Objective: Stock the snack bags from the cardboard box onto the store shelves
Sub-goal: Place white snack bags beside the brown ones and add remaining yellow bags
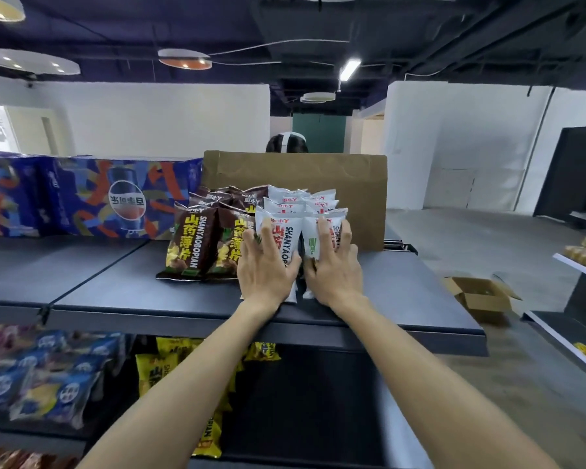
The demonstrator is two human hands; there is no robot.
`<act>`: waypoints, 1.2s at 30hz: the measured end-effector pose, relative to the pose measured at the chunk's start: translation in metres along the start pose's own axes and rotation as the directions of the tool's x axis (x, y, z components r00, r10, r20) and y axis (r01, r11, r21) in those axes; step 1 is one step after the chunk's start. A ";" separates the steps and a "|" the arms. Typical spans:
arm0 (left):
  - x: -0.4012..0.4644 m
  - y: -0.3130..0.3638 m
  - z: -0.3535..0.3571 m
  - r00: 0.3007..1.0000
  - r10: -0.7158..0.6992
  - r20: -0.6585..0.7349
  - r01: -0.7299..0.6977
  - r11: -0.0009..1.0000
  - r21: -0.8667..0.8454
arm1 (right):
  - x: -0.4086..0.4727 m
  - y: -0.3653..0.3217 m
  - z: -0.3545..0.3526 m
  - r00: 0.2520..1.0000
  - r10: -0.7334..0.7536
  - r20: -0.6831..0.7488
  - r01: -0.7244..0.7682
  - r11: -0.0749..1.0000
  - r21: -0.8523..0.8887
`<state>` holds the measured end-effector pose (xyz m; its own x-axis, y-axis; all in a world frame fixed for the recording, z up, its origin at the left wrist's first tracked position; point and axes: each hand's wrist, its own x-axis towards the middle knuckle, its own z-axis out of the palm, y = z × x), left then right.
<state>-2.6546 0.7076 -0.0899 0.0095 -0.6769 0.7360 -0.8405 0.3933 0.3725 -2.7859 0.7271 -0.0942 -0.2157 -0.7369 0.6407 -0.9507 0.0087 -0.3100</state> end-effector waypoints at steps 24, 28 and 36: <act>-0.057 -0.013 -0.042 0.906 0.033 0.422 -0.001 0.997 -0.077 | -0.069 -0.020 -0.044 0.952 0.138 0.272 -0.101 0.984 -0.147; -0.074 -0.027 -0.049 0.927 0.079 0.366 -0.035 0.991 -0.126 | -0.093 -0.027 -0.052 0.968 0.137 0.211 -0.102 0.980 -0.170; -0.087 -0.028 -0.082 0.882 0.278 0.381 -0.295 0.955 -0.016 | -0.109 -0.027 -0.088 0.974 0.081 0.214 -0.033 0.974 -0.223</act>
<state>-2.5870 0.8065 -0.1183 -0.4320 -0.7243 0.5373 -0.7972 0.5853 0.1480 -2.7562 0.8671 -0.0938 -0.2398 -0.8610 0.4484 -0.9689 0.1832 -0.1664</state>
